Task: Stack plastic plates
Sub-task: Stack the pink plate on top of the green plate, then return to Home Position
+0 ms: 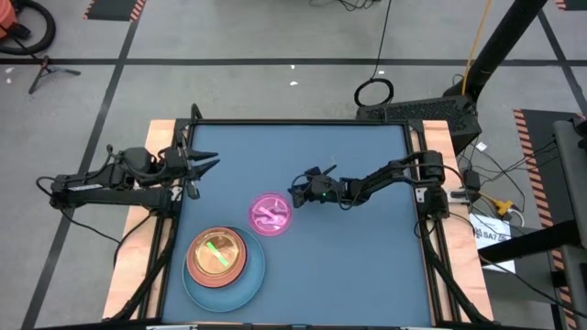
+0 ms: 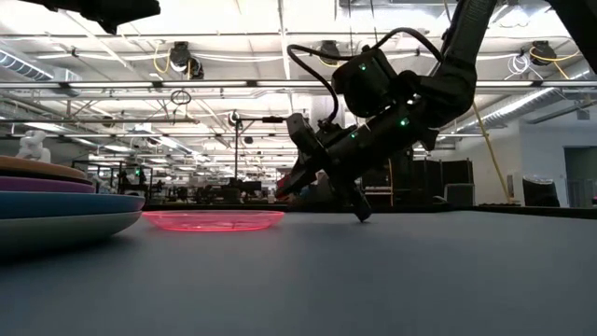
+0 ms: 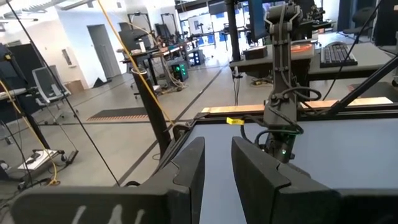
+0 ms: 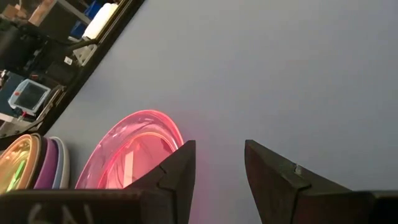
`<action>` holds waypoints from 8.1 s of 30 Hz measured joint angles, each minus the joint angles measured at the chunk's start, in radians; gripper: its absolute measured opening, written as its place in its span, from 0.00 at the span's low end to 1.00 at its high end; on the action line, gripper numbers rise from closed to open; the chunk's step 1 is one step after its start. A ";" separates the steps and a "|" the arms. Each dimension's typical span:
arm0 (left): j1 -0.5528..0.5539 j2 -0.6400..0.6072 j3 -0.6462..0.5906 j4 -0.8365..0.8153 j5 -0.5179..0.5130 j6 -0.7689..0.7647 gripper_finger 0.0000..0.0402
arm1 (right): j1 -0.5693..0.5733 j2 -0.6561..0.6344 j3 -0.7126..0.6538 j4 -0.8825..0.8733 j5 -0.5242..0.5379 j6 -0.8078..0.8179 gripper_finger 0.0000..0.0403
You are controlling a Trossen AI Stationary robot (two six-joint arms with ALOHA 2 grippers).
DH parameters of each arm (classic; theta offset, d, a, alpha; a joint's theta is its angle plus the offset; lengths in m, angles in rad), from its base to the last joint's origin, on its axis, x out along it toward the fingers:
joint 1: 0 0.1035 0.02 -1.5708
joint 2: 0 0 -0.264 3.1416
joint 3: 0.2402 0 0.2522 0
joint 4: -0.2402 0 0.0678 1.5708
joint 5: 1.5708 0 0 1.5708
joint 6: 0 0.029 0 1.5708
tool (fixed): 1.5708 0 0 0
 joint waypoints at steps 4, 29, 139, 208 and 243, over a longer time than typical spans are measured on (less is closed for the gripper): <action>0.000 0.000 0.000 0.000 0.000 0.006 0.22 | 0.000 0.001 0.000 0.000 -0.001 0.001 0.32; 0.000 0.000 0.000 0.003 0.000 -0.017 0.22 | 0.030 0.005 0.291 -0.531 -0.230 -0.066 0.32; 0.000 0.000 0.000 0.024 0.000 0.006 0.22 | 0.031 -0.015 0.609 -1.004 -0.119 -0.310 0.00; -0.035 0.005 -0.003 -0.155 0.072 -0.332 0.22 | 0.192 0.173 0.867 -0.793 -0.269 -0.887 0.22; -0.219 0.176 -0.154 0.036 -0.004 -0.600 0.22 | 0.240 0.314 0.579 0.055 -0.316 -1.050 0.00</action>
